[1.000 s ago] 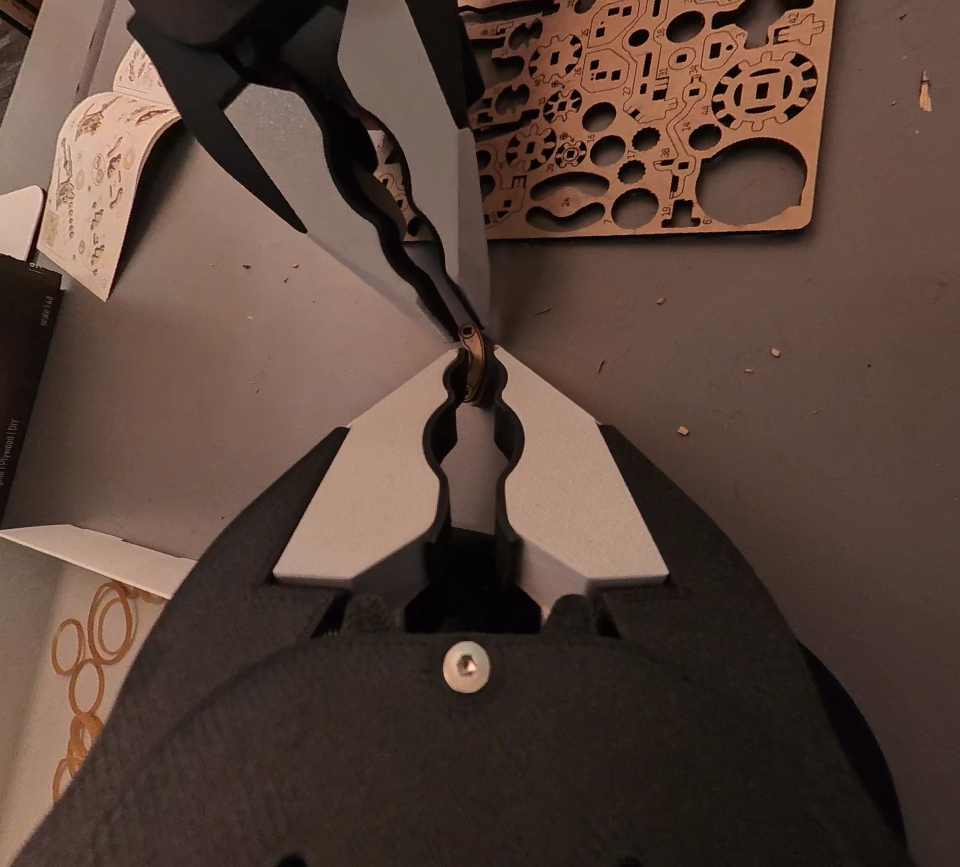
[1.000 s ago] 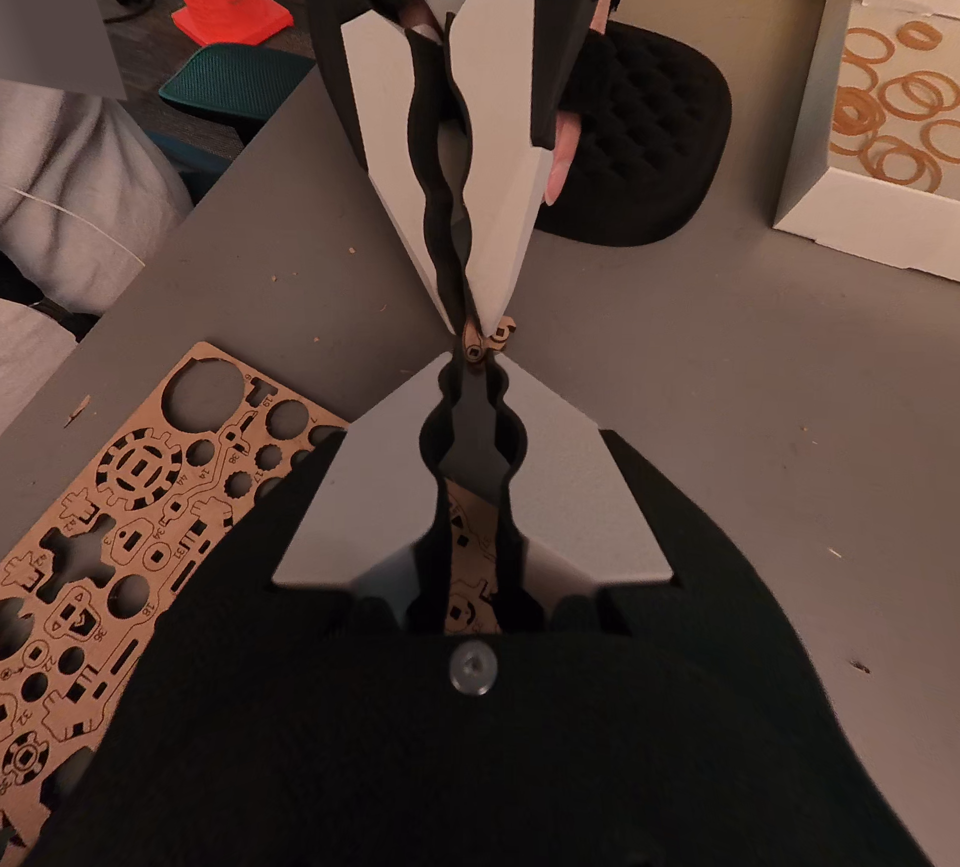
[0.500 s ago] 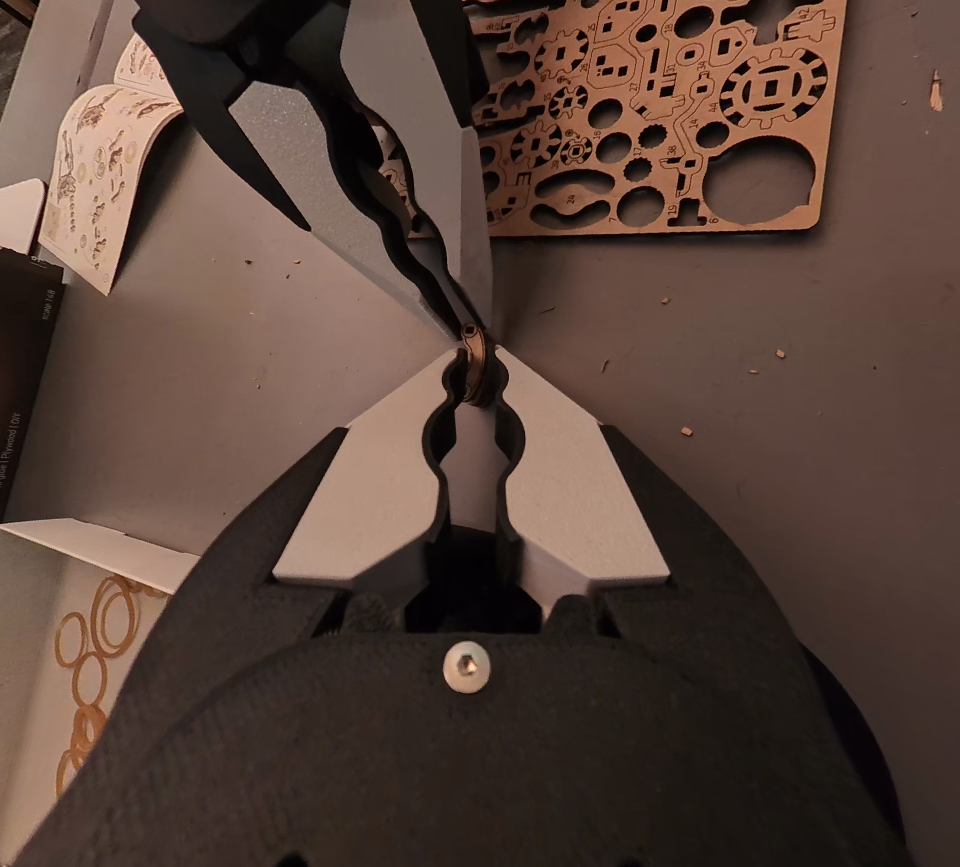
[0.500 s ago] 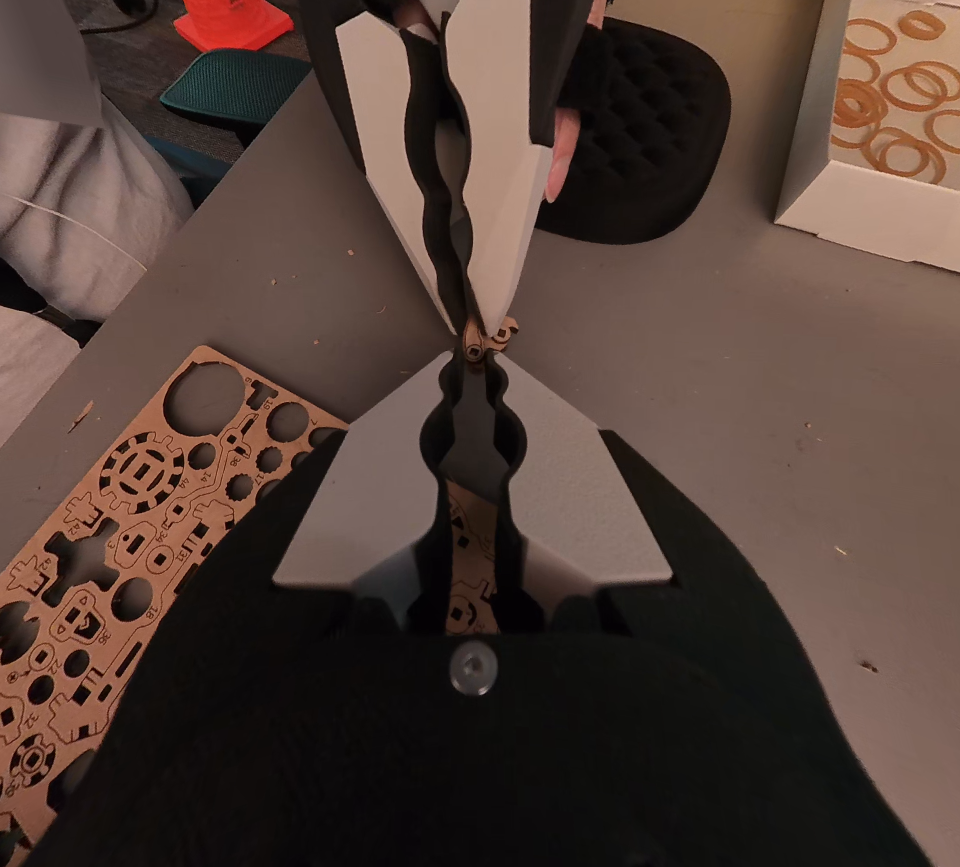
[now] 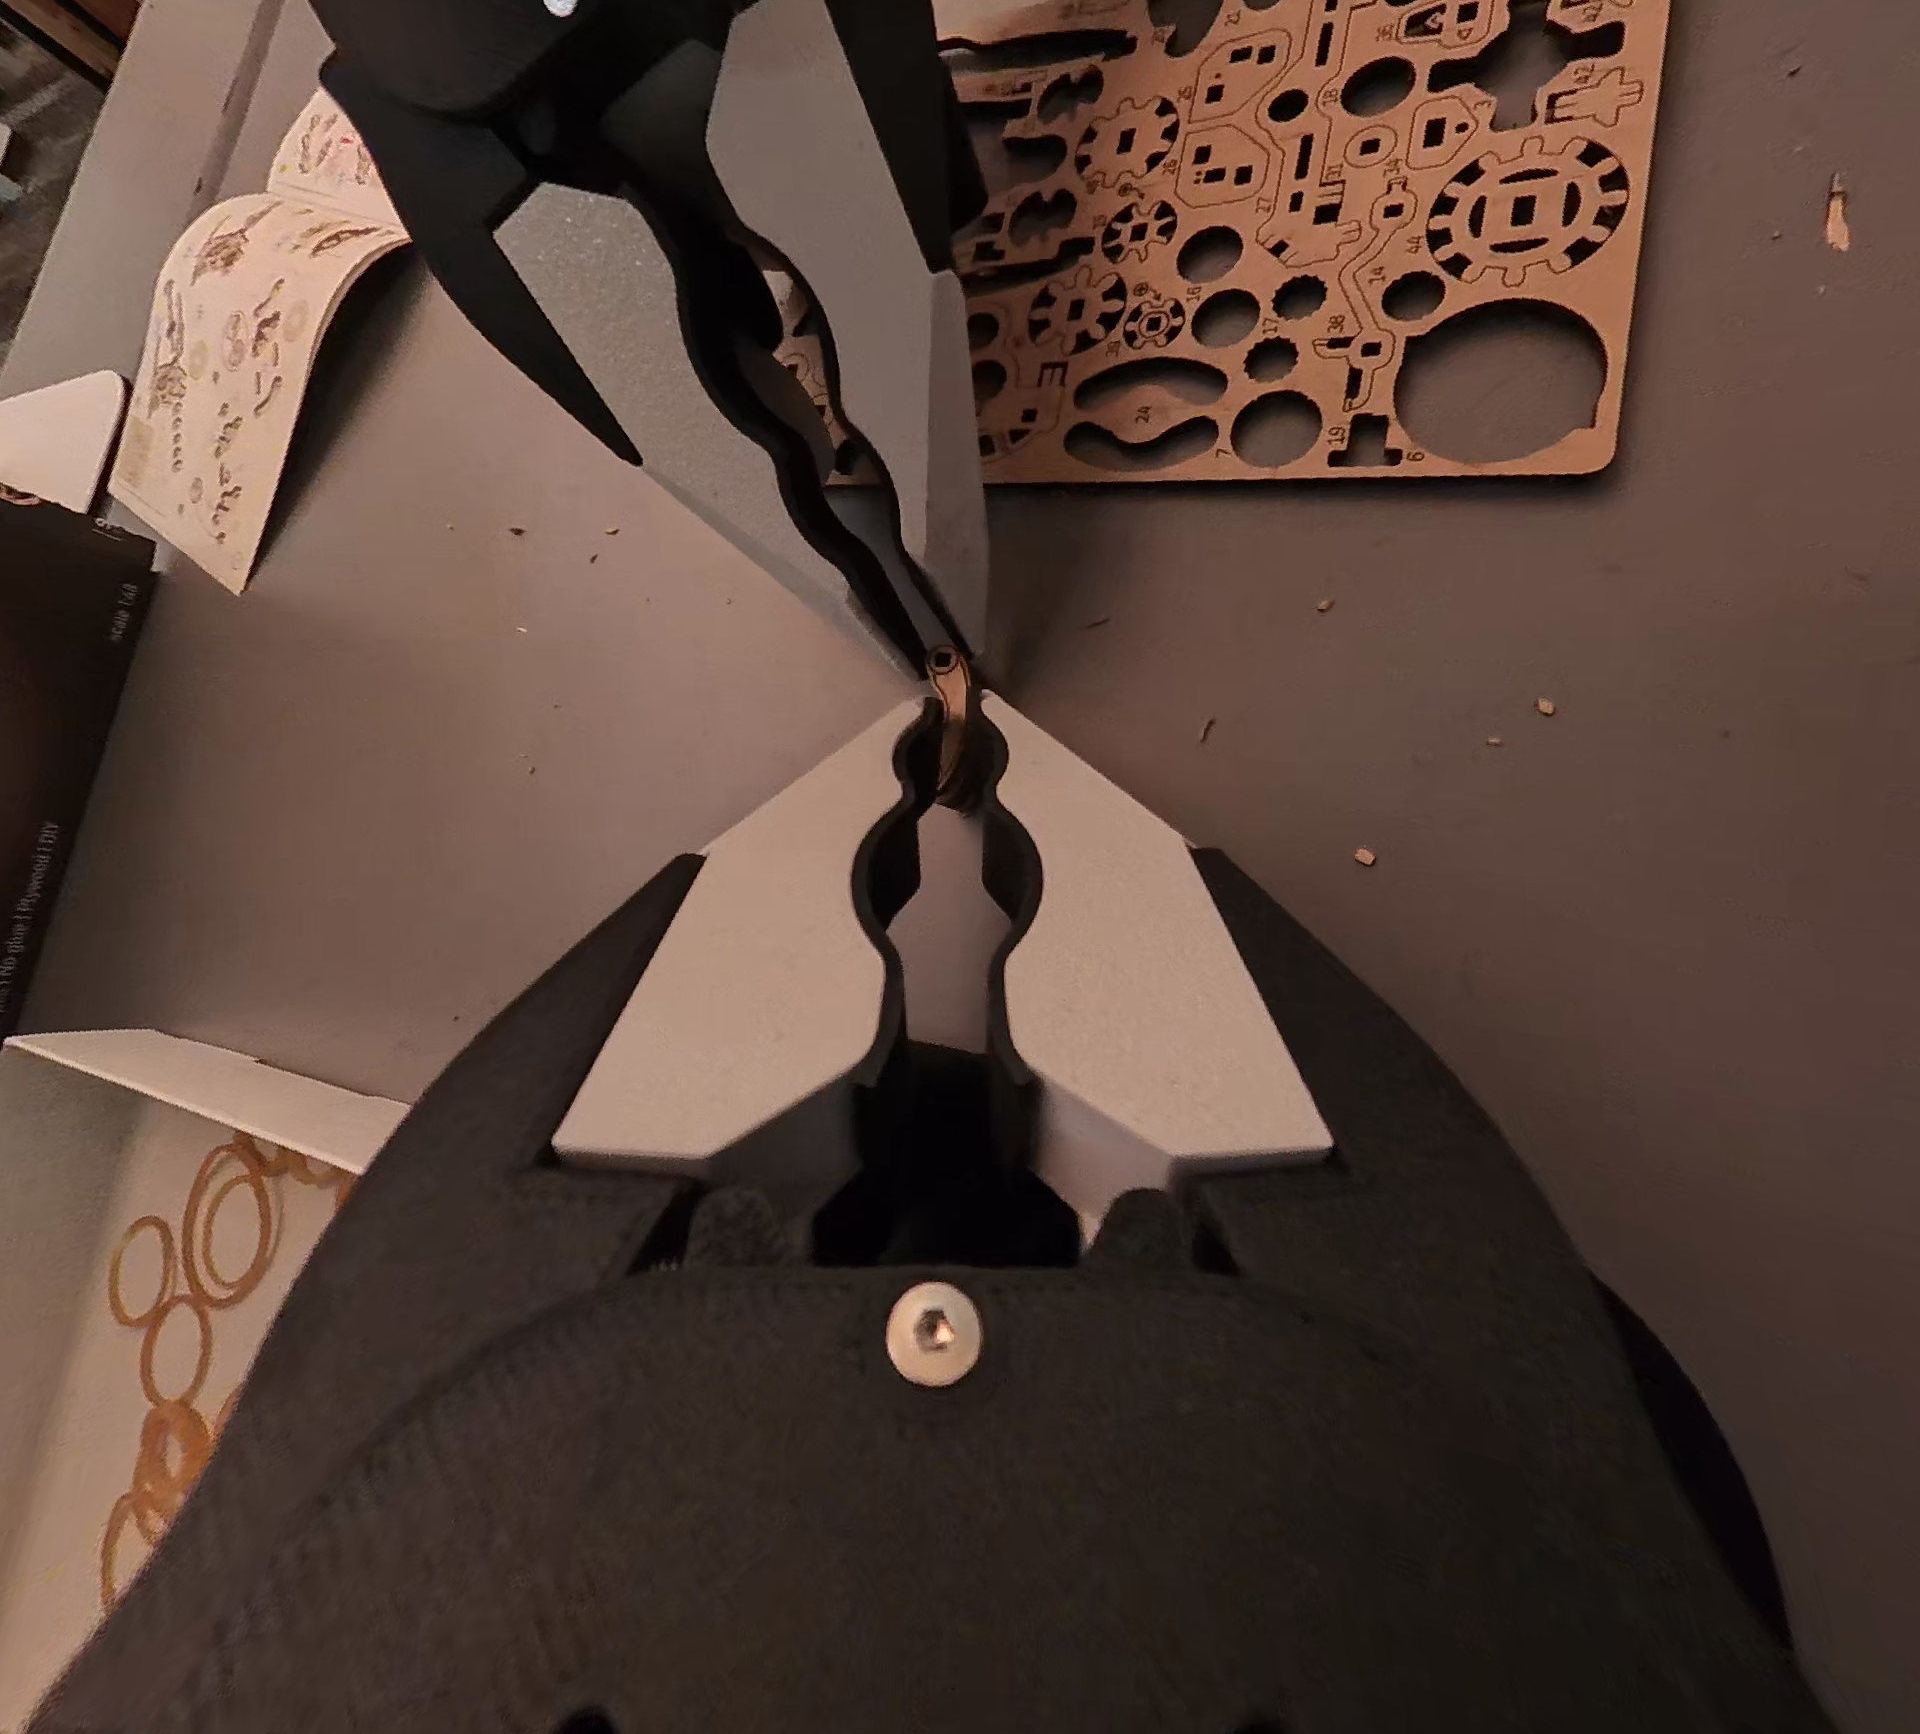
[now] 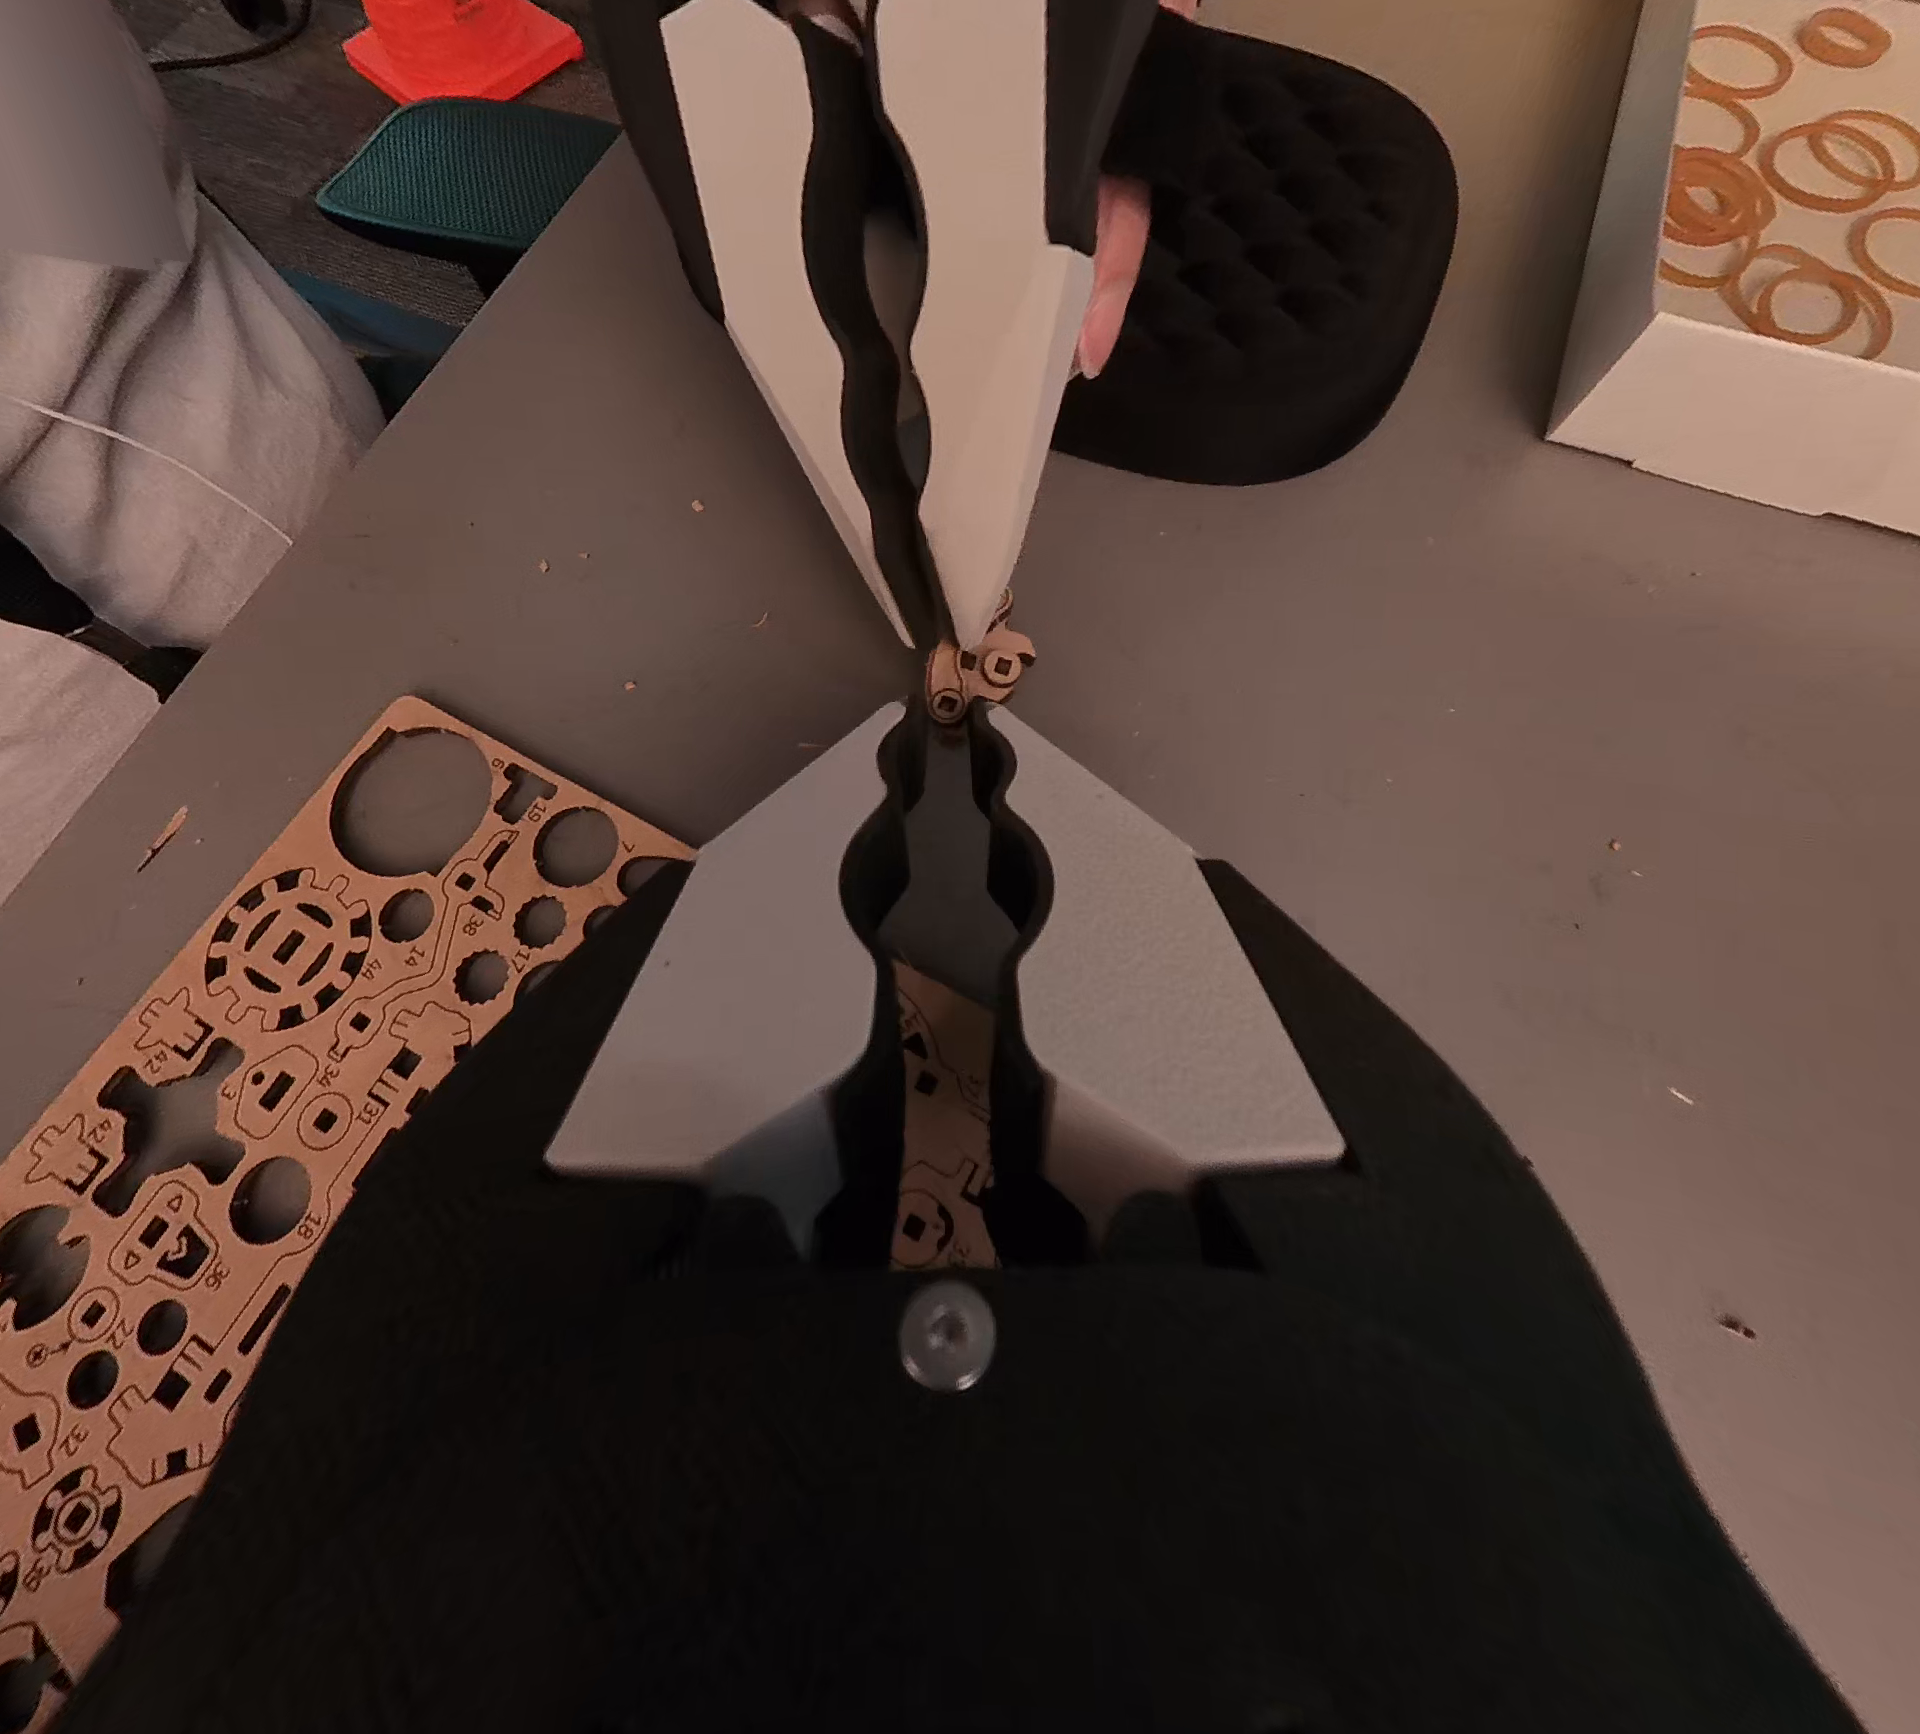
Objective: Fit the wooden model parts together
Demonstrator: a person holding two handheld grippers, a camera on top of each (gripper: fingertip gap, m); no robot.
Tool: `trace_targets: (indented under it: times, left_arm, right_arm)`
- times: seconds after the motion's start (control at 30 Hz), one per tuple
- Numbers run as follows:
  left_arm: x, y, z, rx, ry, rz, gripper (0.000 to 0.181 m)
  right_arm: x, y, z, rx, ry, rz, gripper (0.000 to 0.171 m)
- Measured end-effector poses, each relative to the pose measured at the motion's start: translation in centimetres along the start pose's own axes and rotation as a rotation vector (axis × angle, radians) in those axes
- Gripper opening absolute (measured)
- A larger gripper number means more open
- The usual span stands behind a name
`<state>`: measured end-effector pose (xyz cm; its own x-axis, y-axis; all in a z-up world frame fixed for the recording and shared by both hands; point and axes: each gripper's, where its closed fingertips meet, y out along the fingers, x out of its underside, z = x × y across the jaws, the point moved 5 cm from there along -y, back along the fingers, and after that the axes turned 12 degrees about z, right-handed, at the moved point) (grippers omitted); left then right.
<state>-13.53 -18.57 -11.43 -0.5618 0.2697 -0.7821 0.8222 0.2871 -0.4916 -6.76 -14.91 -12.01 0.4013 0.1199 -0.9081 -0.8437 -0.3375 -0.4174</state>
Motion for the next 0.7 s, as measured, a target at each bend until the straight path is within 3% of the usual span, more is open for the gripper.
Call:
trace_targets:
  times: [0.7]
  left_arm:
    - [0.12, 0.03, -0.09, 0.016, -0.046, 0.002, 0.0]
  right_arm:
    - [-0.11, -0.15, 0.07, -0.01, 0.023, 0.025, 0.005]
